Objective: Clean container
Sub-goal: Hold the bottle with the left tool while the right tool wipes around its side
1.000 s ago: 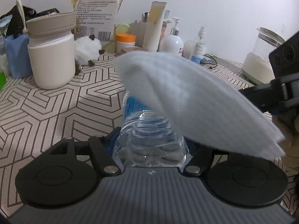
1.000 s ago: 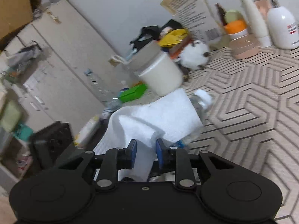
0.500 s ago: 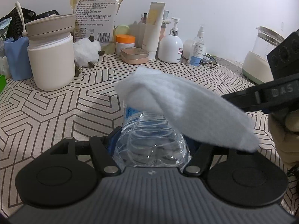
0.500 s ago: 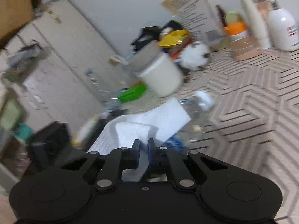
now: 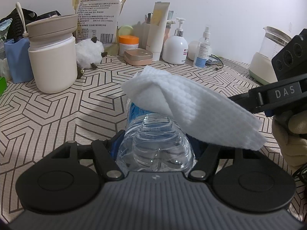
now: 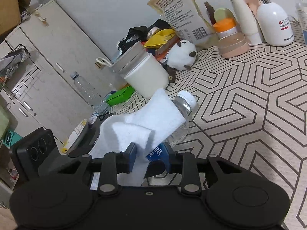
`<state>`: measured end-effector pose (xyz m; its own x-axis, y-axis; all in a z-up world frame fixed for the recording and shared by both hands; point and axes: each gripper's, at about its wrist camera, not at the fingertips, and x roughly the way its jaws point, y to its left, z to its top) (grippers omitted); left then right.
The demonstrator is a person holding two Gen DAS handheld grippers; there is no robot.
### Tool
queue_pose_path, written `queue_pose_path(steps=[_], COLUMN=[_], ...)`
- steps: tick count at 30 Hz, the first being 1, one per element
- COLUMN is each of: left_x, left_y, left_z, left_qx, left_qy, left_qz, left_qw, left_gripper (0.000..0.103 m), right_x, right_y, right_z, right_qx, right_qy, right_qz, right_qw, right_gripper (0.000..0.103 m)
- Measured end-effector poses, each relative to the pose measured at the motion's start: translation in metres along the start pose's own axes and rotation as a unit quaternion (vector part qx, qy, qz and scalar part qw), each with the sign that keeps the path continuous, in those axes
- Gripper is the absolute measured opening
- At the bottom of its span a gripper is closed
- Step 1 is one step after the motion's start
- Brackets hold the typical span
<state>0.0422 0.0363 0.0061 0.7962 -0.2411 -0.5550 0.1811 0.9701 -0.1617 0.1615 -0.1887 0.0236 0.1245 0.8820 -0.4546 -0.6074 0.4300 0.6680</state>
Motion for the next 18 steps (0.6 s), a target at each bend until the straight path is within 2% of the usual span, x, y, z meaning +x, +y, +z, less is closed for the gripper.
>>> queue_pose_path(steps=[13, 18], left_x=[0.0034, 0.0044], left_y=[0.0028, 0.0005], left_z=[0.0005, 0.0005], left_qx=[-0.008, -0.002], left_qy=[0.013, 0.016], left_qz=[0.003, 0.005], left_qw=[0.9999, 0.9998], left_gripper=[0.070, 0.073], right_x=[0.0006, 0.0031], right_y=[0.0026, 0.0027], right_z=[-0.0030, -0.0037], right_qx=[-0.015, -0.026], right_qy=[0.010, 0.013], right_qz=[-0.032, -0.061], right_qw=[0.999, 0.998], right_gripper=[0.033, 0.033])
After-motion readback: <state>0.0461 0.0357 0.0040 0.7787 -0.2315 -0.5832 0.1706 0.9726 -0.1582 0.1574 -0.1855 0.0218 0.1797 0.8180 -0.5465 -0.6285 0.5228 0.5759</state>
